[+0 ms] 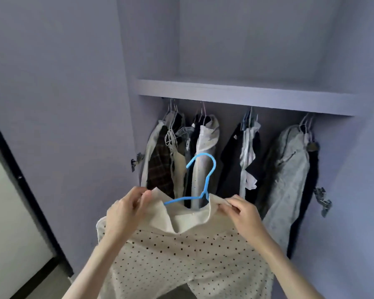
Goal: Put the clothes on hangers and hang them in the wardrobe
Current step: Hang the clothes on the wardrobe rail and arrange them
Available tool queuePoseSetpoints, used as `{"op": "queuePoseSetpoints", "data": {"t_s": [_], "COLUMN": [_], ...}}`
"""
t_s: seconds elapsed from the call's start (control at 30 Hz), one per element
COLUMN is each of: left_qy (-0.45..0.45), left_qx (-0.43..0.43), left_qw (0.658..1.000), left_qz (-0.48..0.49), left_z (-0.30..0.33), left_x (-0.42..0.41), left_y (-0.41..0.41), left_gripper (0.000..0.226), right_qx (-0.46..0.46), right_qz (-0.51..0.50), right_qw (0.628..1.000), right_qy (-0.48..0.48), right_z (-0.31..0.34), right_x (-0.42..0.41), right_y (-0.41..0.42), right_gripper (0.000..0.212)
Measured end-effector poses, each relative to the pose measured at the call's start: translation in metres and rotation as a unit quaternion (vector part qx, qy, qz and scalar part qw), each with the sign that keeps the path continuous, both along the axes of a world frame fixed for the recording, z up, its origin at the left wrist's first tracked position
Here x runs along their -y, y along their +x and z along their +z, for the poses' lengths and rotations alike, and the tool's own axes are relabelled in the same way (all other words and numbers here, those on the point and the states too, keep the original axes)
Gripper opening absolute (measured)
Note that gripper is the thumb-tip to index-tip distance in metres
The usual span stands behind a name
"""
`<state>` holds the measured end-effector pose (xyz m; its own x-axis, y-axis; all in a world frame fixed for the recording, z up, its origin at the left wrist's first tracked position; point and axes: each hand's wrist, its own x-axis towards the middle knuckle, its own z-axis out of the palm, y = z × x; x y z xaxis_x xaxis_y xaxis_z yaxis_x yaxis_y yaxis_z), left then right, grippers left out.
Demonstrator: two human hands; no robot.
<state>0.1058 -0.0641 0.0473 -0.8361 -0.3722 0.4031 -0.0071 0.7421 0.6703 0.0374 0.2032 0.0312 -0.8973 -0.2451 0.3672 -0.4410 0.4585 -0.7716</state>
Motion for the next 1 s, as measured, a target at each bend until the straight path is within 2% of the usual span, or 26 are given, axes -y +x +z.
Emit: {"op": "queuePoseSetpoints", "data": {"t_s": [0.07,0.13,0.2,0.3,0.33,0.43,0.5,0.6,0.7,0.83,0.93,1.0], "left_qy": [-0.054,-0.113,-0.081,-0.003,0.012,0.069,0.098,0.112,0.087,0.043,0.015,0.012], "left_qx": [0.030,0.034,0.014,0.021,0.028,0.044,0.055,0.078,0.110,0.161,0.167,0.160], "left_qw": [0.996,0.988,0.991,0.990,0.988,0.979,0.970,0.963,0.958,0.955,0.953,0.956], "left_qz": [-0.066,-0.100,-0.108,-0.140,-0.154,-0.186,-0.216,-0.235,-0.250,-0.244,-0.251,-0.247], "left_z": [0.003,0.002,-0.006,-0.018,-0.022,-0.030,-0.035,-0.048,-0.068,-0.091,-0.093,-0.089], "left_x": [-0.011,-0.023,-0.033,-0.045,-0.047,-0.053,-0.058,-0.067,-0.079,-0.081,-0.071,-0.059], "left_y": [-0.022,-0.044,-0.068,-0.099,-0.107,-0.128,-0.141,-0.165,-0.186,-0.214,-0.233,-0.248], "left_gripper": [0.016,0.017,0.009,0.011,0.010,0.012,0.015,0.011,0.015,0.033,0.035,0.035], "right_qx": [0.002,-0.004,-0.014,0.012,0.025,0.016,0.004,-0.008,0.062,0.172,0.245,0.257], "right_qz": [-0.045,-0.071,-0.082,-0.075,-0.068,-0.084,-0.100,-0.119,-0.140,-0.198,-0.220,-0.210], "right_qw": [0.999,0.997,0.996,0.997,0.997,0.987,0.975,0.966,0.972,0.954,0.943,0.943], "right_qy": [-0.013,0.002,0.020,0.022,0.034,0.135,0.201,0.228,0.177,0.146,0.043,-0.014], "right_z": [0.009,0.015,0.020,0.029,0.031,0.029,0.025,0.020,0.014,0.001,-0.009,-0.010], "right_x": [-0.015,-0.026,-0.034,-0.046,-0.052,-0.076,-0.090,-0.101,-0.104,-0.101,-0.083,-0.058], "right_y": [-0.019,-0.035,-0.046,-0.060,-0.064,-0.076,-0.077,-0.072,-0.067,-0.063,-0.066,-0.073], "right_gripper": [0.012,0.012,0.012,0.006,0.010,0.010,0.018,0.024,0.026,0.031,0.034,0.029]}}
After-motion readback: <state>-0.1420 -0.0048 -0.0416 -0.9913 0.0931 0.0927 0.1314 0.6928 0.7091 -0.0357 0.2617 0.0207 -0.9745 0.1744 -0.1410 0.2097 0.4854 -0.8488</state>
